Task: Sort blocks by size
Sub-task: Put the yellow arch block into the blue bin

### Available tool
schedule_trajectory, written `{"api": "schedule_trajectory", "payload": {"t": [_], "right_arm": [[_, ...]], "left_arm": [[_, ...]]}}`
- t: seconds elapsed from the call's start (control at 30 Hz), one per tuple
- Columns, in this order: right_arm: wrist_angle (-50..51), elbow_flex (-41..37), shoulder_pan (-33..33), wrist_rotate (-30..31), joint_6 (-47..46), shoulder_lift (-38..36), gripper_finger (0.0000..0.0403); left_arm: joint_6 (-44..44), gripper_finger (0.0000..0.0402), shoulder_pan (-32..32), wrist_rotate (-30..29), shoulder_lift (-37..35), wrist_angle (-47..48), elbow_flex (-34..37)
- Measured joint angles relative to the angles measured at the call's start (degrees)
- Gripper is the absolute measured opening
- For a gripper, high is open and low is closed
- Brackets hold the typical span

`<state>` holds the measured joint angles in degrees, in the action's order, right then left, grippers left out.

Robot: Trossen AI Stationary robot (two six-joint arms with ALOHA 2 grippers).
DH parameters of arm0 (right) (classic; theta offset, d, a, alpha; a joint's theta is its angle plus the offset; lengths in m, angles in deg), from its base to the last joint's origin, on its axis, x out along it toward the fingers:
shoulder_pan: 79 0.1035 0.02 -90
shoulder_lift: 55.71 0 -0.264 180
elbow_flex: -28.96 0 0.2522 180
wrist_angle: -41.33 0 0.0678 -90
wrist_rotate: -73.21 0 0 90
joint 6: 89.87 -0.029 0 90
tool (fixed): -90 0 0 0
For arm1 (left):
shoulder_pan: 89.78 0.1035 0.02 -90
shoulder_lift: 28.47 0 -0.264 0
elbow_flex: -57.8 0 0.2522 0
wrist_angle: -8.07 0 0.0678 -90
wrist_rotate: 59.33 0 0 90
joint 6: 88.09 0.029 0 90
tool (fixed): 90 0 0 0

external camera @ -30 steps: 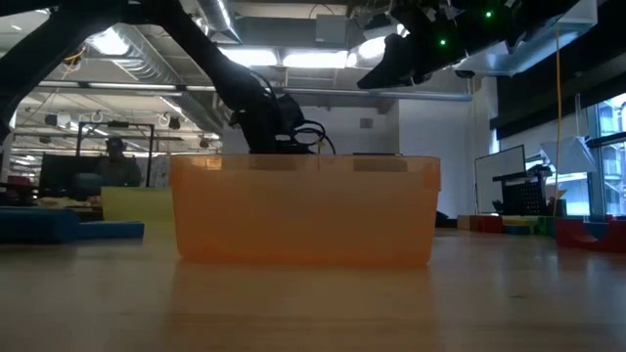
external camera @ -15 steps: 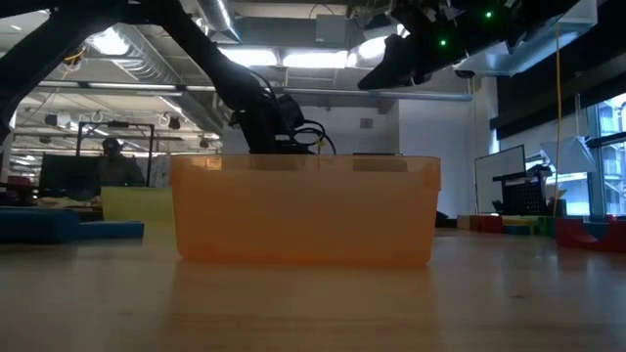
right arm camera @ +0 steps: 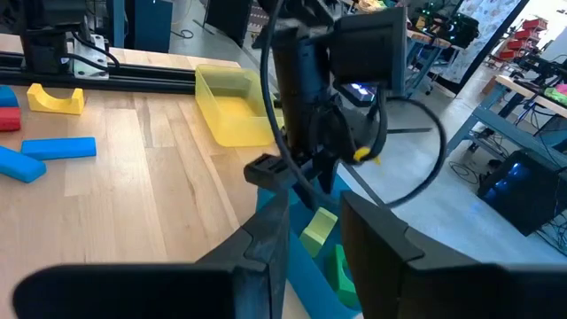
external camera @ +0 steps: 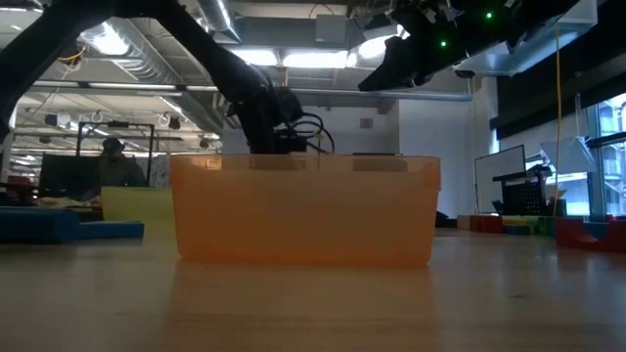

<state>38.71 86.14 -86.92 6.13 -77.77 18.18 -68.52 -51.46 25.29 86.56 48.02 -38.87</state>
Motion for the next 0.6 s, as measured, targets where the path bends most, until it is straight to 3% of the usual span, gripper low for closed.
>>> {"api": "schedule_trajectory", "payload": {"t": [0.33, 0.6], "right_arm": [[0.0, 0.0, 0.0, 0.0, 0.0, 0.0, 0.0099], [0.1, 0.0, 0.0, 0.0, 0.0, 0.0, 0.0099]], "left_arm": [[-2.2, 0.0168, -3.2, -0.2, -11.7, 5.4, 0.0], [-5.7, 0.0169, -9.8, -0.2, -23.1, 21.9, 0.0]]}}
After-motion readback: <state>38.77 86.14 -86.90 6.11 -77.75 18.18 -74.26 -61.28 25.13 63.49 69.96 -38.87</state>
